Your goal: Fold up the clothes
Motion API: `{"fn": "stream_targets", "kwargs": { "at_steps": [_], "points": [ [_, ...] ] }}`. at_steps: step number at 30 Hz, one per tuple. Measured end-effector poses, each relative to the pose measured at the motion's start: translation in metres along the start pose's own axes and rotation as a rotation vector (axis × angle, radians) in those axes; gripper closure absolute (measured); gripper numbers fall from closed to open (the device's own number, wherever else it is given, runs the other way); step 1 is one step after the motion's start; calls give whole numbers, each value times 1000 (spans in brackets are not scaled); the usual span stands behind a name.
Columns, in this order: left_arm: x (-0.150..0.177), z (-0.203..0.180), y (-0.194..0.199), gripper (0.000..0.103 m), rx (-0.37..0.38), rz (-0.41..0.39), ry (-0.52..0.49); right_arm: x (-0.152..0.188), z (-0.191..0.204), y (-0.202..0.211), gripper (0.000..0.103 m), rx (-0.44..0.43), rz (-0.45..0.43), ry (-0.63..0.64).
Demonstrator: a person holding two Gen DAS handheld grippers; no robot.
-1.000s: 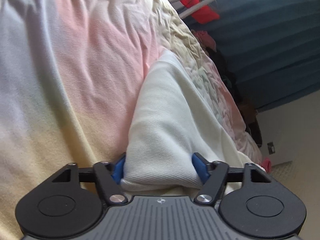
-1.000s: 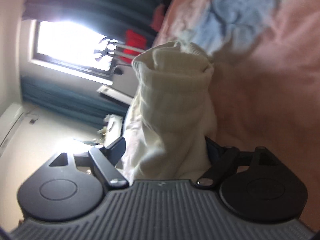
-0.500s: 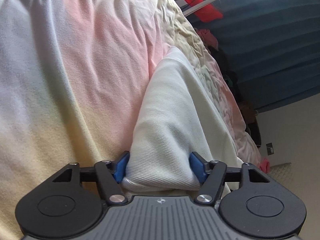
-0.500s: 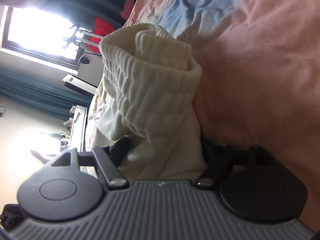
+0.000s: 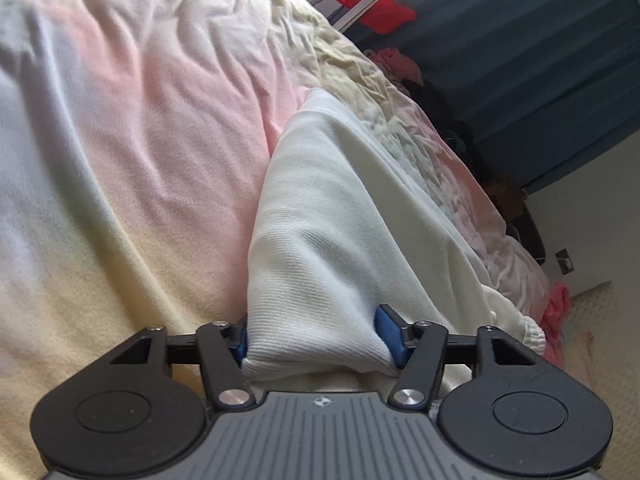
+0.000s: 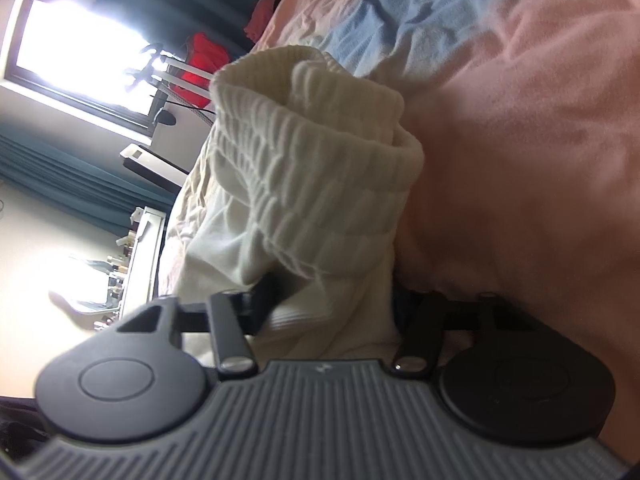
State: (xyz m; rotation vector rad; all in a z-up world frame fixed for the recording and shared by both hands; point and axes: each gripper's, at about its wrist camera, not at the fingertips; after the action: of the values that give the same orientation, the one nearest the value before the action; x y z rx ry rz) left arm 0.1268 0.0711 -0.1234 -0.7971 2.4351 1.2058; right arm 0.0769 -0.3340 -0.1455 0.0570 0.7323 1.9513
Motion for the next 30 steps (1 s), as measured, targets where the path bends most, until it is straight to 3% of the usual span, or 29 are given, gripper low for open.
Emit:
{"fn": "stream_targets", "kwargs": {
  "at_steps": [3,8,14,17,23,28,30],
  "points": [
    [-1,-9,7,56,3,-21,-20,2,10,6,66,-8,-29,36],
    [-6,-29,31,63,44,-38,-5,-6,27,30,72,-44,-61,29],
    [-15,-102,47,66,135,-19,-43,-35,43,94,72,-82,-131,59],
    [-18,-163,32,67,178,11,-102,-62,38,132,72,-88,-179,44],
    [-20,-293,-36,68,228,84,-219,-140,15,188,72,-36,-292,-6],
    [-43,-404,-130,69,255,141,-250,-225,6,206,72,30,-410,2],
    [-58,-443,-170,69,261,125,-275,-263,4,202,72,46,-446,-23]
  ]
}}
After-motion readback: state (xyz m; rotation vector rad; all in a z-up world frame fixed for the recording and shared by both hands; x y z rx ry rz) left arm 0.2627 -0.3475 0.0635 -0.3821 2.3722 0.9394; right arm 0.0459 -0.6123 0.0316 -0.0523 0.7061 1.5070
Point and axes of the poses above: each gripper's, at about its wrist camera, not at the fingertips, and y roughly against the way its jaws point, z to its left, x to its underside, and after that the axes turned 4 degrees about -y, right-handed
